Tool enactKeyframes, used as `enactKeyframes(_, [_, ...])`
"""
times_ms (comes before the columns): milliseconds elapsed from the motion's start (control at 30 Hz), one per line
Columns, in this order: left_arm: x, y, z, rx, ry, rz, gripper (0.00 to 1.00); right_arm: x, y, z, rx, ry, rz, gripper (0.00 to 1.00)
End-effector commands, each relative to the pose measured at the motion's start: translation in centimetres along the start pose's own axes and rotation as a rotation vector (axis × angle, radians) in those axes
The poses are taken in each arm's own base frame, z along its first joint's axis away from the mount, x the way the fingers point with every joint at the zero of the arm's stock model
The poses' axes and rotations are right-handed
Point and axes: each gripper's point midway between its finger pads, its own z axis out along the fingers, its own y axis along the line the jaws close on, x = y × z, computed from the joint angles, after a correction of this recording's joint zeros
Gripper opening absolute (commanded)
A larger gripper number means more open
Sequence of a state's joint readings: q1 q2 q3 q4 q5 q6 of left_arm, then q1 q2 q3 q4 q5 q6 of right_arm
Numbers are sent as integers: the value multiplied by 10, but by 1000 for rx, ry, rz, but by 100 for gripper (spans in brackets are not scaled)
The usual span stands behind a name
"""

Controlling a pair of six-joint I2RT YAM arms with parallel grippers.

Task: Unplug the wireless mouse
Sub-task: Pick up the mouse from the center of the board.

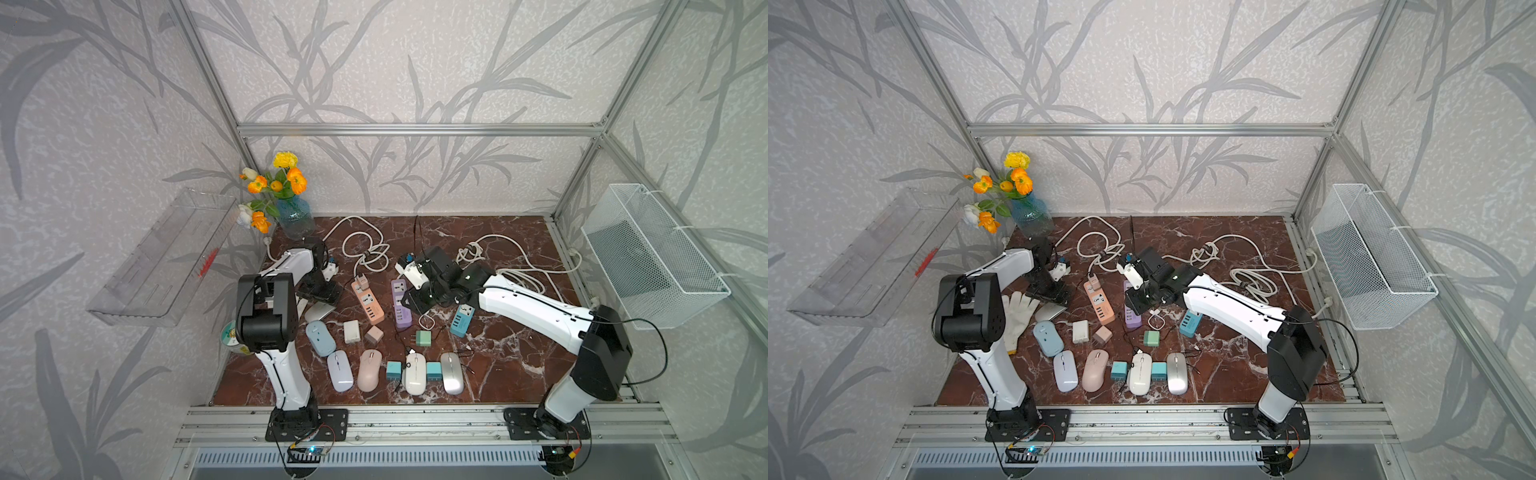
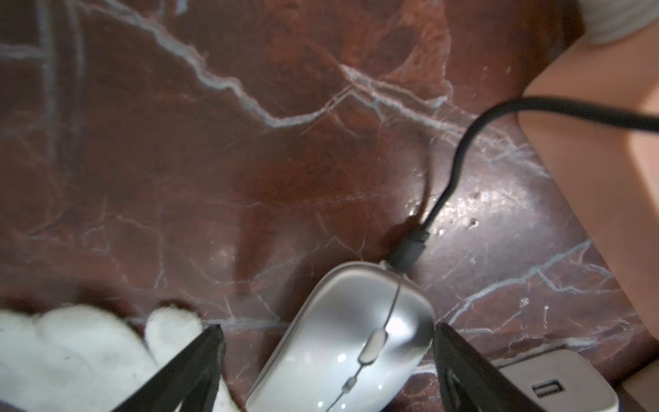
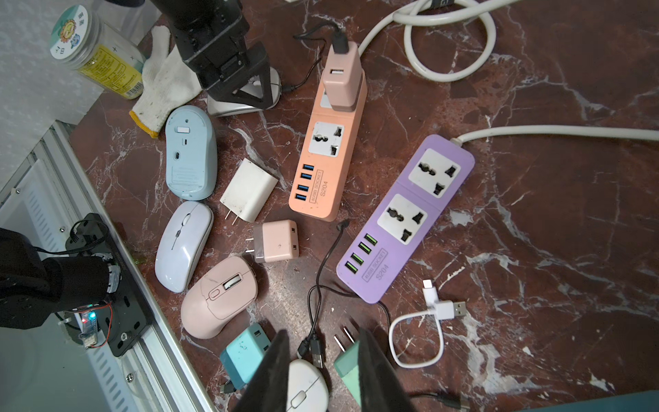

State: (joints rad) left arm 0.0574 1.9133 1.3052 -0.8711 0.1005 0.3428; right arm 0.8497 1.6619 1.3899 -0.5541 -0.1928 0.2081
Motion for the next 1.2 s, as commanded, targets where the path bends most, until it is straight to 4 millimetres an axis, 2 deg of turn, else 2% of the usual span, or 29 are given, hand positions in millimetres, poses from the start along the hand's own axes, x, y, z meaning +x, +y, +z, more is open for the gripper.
enactKeyframes(0, [9,-7,1,43,32,15,88,1,-2,0,6,15,-2,33])
enactKeyframes(367, [33,-6,13,-9,84,-11,86,3,-1,1,1,22,-1,33])
enactKeyframes(700, [34,-11,10,-3,52,-24,70,6,0,1,-12,27,0,32])
enactKeyframes(967, [29,-22,15,41,56,4,43,7,1,1,-15,23,20,32])
enactKeyframes(1167, [21,-21,-3,15,-9,2,41,4,-2,-3,3,8,27,32])
